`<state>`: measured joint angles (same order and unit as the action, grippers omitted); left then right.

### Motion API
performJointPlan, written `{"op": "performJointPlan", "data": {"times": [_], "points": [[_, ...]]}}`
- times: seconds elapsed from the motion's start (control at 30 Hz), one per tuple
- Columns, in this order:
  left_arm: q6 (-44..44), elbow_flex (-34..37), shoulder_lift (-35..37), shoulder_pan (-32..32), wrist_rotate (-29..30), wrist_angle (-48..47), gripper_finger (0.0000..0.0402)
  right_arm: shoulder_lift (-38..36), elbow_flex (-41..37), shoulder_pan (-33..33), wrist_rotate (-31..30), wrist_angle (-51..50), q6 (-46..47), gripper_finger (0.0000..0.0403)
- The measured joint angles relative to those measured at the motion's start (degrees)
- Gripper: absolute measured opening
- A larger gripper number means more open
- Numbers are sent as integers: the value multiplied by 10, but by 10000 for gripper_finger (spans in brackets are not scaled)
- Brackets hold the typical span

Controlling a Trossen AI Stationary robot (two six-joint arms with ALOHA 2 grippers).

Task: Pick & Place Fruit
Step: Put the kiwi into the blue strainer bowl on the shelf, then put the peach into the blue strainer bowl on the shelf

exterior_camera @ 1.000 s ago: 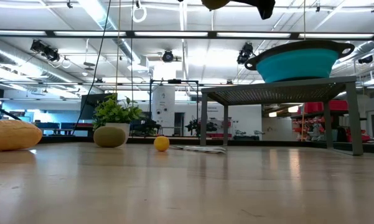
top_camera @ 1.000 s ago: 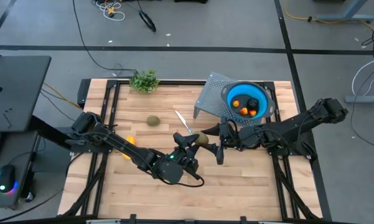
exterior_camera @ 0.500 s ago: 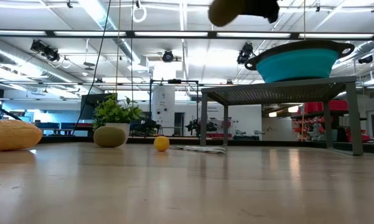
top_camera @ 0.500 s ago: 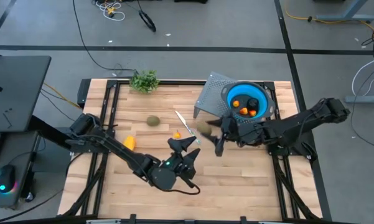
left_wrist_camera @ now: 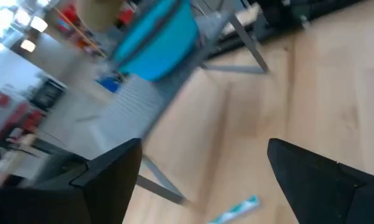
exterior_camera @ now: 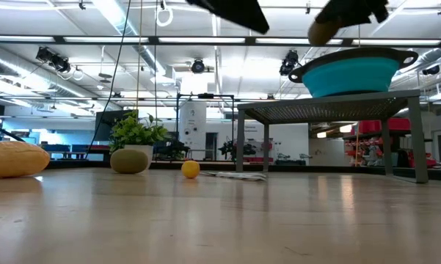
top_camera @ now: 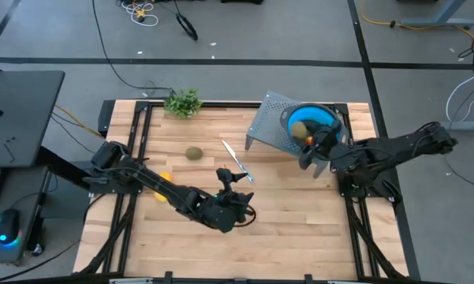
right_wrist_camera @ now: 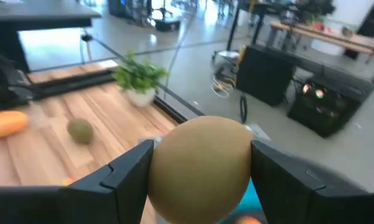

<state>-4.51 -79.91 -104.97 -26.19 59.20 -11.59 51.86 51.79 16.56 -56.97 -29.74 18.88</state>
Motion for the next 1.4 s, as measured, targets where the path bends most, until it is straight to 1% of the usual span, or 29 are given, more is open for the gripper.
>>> {"op": "performJointPlan", "data": {"times": [0.07,0.13,0.23,0.4,0.47,0.6,0.8,0.9,1.07,1.17,1.23,1.4], "points": [[14,15,0,9,-25,12,355,-15,0,-3,0,-46,30,251],[24,34,0,18,-38,26,355,-24,0,-6,-5,-86,50,253],[42,52,0,27,-34,24,355,-31,0,-12,-15,-127,62,255],[65,60,0,32,-32,23,355,-32,0,-24,-24,-163,56,259],[76,60,0,33,-22,24,355,-32,0,-30,-26,-175,54,266],[95,60,0,42,-19,17,355,-32,0,-34,-25,-180,52,287],[104,60,0,59,-43,-4,355,-32,0,-34,-25,-180,42,319],[112,60,0,65,-45,-19,355,-32,0,-34,-25,-180,37,327],[144,66,0,79,-47,-63,355,-32,0,-33,-22,-169,37,328],[155,92,0,90,-51,-66,355,-32,0,-33,11,-138,34,328],[165,114,0,99,-67,-52,355,-32,0,-33,43,-107,18,328],[211,163,0,134,-153,-3,357,-32,0,-33,133,-35,-14,328]]}}
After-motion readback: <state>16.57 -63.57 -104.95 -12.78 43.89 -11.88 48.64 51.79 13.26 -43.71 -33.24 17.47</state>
